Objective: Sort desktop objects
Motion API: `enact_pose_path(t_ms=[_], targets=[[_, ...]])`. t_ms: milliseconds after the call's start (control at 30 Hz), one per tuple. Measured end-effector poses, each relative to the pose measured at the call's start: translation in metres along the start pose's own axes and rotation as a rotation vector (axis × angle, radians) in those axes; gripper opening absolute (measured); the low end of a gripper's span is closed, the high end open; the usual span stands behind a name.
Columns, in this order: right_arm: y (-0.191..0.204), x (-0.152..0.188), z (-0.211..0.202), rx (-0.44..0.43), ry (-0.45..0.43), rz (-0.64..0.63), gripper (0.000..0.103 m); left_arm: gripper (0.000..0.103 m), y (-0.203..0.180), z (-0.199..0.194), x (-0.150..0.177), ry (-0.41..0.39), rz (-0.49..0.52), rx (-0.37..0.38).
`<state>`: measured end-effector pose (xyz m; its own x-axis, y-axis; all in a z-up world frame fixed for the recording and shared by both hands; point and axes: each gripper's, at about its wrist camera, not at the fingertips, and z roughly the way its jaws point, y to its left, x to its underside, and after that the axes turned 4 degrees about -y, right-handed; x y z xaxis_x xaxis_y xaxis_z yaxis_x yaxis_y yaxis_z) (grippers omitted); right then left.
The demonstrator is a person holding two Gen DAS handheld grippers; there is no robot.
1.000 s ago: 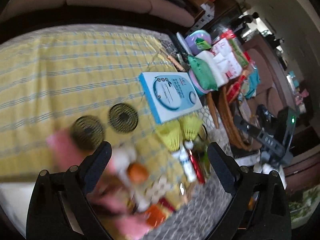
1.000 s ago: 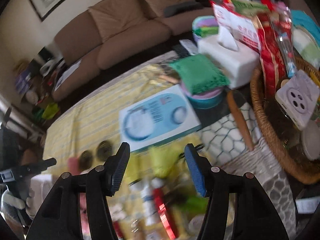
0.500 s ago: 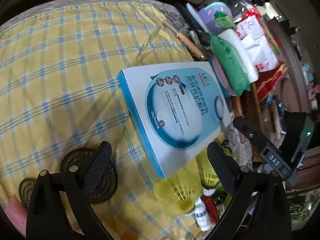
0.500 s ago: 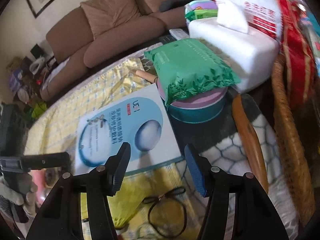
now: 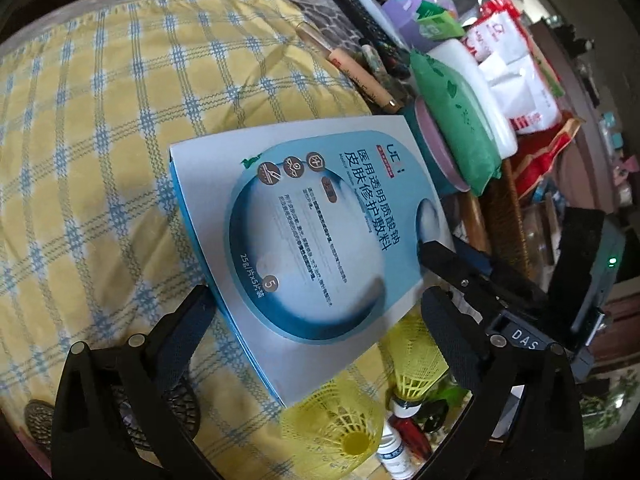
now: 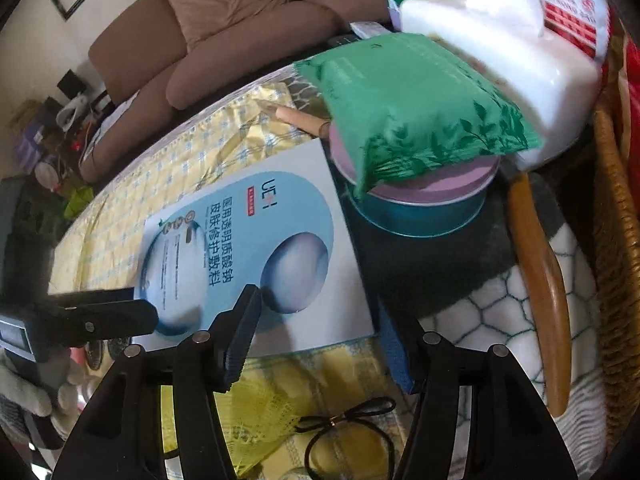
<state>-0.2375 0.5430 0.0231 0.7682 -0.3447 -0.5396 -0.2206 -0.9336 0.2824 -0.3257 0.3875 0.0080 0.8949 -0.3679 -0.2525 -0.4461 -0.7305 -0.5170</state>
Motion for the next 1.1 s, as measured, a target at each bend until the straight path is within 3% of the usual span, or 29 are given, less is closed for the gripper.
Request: enact_pose_path(t_ms=[233, 467, 667, 733, 933, 1033, 1100], targets=[[0.031, -0.004, -0.032, -0.019, -0.056, -0.05, 0.06, 0.102, 0.003, -0.044, -0.002, -0.094, -0.016, 0.025], [0.106, -0.017, -0.103, -0.051, -0.161, -0.153, 0.06, 0.102, 0.002, -0.144, 0.02, -0.204, -0.012, 0.051], [0.201, 0.015, -0.166, -0.172, -0.193, -0.265, 0.06, 0.102, 0.037, -0.261, 0.1, -0.296, -0.072, 0.117], [0.238, 0.037, -0.177, -0.247, -0.18, -0.291, 0.06, 0.102, 0.059, -0.3, 0.134, -0.32, -0.097, 0.111], [0.341, 0.107, -0.17, -0.429, -0.095, -0.344, 0.06, 0.102, 0.133, -0.4, 0.246, -0.438, -0.234, 0.057], [0.39, 0.134, -0.155, -0.492, -0.042, -0.372, 0.06, 0.102, 0.16, -0.424, 0.293, -0.478, -0.299, 0.038], [0.422, 0.151, -0.143, -0.557, 0.004, -0.399, 0.057, 0.102, 0.177, -0.428, 0.32, -0.497, -0.34, 0.083]])
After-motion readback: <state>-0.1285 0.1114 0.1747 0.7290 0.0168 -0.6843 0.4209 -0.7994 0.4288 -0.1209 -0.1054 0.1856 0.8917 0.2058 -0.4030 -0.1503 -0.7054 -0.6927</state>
